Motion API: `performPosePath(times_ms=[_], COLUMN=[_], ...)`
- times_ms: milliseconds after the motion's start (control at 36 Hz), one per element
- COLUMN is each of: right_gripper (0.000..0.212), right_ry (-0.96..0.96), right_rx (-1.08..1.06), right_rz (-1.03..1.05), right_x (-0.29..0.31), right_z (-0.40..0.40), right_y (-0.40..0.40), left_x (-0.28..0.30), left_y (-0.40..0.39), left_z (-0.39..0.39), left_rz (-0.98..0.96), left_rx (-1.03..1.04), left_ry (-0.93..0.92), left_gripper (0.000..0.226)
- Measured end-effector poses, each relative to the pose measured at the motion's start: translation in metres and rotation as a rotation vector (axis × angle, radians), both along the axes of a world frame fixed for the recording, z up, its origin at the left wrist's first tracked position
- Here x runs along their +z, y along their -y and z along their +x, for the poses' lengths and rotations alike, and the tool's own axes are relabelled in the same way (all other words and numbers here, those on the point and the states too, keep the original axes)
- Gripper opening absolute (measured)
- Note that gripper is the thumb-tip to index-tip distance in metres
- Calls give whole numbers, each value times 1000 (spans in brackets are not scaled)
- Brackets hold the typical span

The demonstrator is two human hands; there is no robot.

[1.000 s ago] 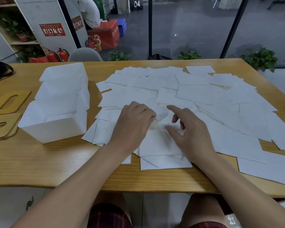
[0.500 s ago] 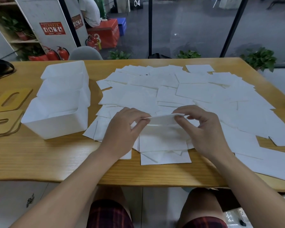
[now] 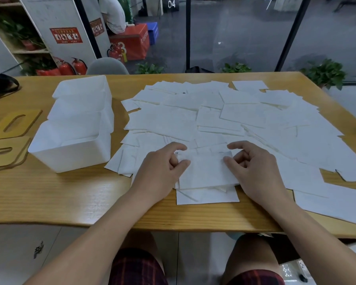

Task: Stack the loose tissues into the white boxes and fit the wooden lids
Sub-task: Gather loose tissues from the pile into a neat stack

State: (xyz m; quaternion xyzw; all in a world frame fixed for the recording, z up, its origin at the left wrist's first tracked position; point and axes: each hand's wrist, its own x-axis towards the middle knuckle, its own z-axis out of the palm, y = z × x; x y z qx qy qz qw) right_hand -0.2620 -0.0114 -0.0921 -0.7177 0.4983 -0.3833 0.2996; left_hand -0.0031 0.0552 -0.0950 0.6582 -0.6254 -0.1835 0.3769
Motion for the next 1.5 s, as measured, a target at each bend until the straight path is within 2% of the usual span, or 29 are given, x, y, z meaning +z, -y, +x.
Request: performPosePath(times_ms=[250,361,444,556,639,889,1083,1500], right_gripper=[36,22,12,6,5,4,2,3], right_ry=[-206,-173,-147,-138,-133,-99,-87,-141], right_rx=[-40,6,64,103,106,98,101,121], right_rz=[-214,-247,-218,-196,-199,-210,-198,-158], right_x=[-2,-1,-2,-5,-7,-8,-7,-4], right_z=[3,10,17,20,19,18,17,18], right_y=[-2,0,0,1,2,4,3,0], left_x=[6,16,19,20,20,13,13,15], left_y=[11,35,56,71,74,76,74,77], left_z=[4,11,18,24,25,29,36,48], left_rz=[-94,-155,-106,-93,-132,-185,-165,-151], left_rx=[71,57,38,13,8,0,-83,-144], left_ry=[348,440,533,632,687,645,612,521], left_gripper=[37,31,29,22,26,19,21,16])
